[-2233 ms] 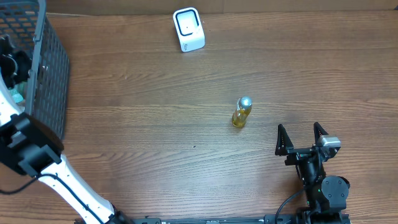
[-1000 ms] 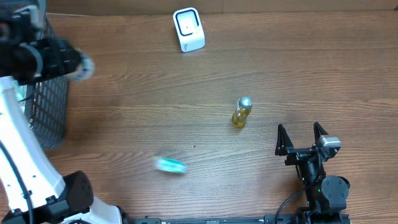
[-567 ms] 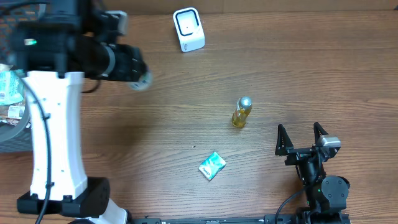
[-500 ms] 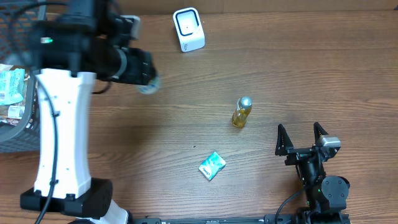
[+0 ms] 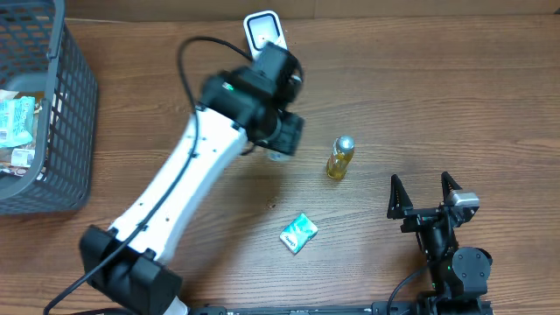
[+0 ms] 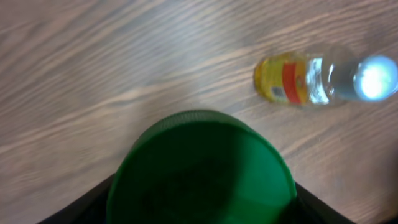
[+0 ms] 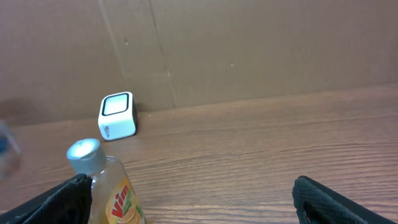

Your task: Scan the item barcode

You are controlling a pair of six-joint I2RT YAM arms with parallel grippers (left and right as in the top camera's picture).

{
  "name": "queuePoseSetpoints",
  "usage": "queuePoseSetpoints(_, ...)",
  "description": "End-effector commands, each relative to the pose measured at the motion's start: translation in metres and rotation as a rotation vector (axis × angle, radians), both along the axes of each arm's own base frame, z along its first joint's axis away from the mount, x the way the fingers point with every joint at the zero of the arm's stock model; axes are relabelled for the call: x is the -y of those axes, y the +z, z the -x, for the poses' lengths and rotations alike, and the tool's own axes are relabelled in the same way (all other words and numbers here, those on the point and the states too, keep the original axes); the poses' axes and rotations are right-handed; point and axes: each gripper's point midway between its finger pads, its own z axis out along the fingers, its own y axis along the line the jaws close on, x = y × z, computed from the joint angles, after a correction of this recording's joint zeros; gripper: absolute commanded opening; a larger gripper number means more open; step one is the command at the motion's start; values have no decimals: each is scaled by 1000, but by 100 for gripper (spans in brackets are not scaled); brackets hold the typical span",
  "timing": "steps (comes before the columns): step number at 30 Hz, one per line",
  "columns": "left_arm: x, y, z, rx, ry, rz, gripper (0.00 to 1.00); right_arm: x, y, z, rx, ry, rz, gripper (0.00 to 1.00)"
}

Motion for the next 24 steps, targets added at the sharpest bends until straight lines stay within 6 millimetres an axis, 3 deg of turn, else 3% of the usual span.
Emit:
queuePoseSetpoints(1,3,-20,5,-1,34,-17,39,-1,-3,0,0,1,-3,100)
queuePoseSetpoints(11,7,-85,7,16,78,-23,39,-1,-3,0,0,1,-3,100)
queuePoseSetpoints(17,10,-106,9,28,89,-4,41,-1,-3,0,0,1,-3,100)
queuePoseSetpoints(24,14,-115,9,59,80,-7,41,-1,-3,0,0,1,-3,100)
